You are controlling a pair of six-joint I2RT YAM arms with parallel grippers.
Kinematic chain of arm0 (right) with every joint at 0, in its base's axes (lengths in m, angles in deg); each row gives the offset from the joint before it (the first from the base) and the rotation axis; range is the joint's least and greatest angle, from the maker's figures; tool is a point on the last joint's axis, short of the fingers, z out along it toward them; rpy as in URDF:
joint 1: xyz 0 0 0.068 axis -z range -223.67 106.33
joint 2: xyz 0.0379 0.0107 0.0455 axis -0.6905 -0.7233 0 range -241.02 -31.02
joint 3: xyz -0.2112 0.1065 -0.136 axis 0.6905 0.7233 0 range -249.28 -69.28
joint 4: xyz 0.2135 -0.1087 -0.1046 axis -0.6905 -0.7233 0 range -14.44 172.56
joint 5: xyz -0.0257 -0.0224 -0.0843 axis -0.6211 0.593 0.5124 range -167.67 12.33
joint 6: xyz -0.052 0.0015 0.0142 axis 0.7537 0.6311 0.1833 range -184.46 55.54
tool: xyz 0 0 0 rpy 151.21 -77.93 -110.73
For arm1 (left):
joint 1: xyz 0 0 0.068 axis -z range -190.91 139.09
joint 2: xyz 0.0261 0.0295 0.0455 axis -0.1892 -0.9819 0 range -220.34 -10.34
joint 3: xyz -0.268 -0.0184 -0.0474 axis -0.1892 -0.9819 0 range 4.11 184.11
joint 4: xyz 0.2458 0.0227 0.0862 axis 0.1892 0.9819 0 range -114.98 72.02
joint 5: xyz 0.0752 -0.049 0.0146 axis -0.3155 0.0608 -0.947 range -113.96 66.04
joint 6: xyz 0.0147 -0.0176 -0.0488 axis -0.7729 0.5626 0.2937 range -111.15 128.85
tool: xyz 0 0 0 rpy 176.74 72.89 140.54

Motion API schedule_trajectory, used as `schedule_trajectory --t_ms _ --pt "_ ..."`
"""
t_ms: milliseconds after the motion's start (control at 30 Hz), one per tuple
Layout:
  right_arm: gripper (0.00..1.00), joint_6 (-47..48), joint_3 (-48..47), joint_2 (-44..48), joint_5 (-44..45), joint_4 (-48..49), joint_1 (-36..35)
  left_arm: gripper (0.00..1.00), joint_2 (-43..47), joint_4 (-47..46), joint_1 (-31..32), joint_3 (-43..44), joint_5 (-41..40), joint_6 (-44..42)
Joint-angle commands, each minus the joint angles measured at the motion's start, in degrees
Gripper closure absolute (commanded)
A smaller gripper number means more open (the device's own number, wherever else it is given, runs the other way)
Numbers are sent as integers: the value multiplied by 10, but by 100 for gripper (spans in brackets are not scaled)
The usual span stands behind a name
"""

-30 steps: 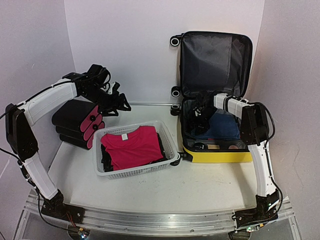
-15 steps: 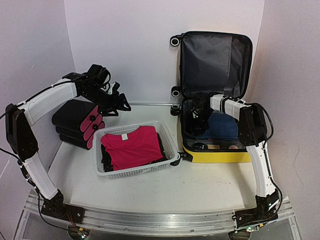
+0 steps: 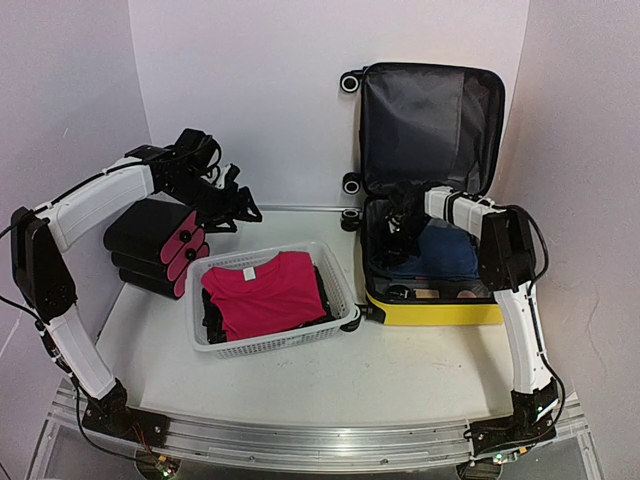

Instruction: Open, take out, and arrange the luggage

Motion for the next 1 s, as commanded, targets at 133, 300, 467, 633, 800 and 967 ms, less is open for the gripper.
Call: schedule_trajectory --t_ms 133,300,467,633,800,967 --pt "100 25 -25 47 -25 12 12 28 15 -16 -1 12 3 -6" --pt "100 50 11 83 -69 18 33 28 13 -16 -1 12 10 -2" --pt "100 59 34 107 -133 32 54 28 5 -16 -1 15 21 8" --pt "100 72 37 111 -197 36 66 28 -22 -15 -1 28 60 35" --pt "100 73 51 124 -218 37 82 28 -38 -16 -1 33 90 62" --pt "100 91 65 131 -217 32 102 28 -37 -15 -1 30 97 71"
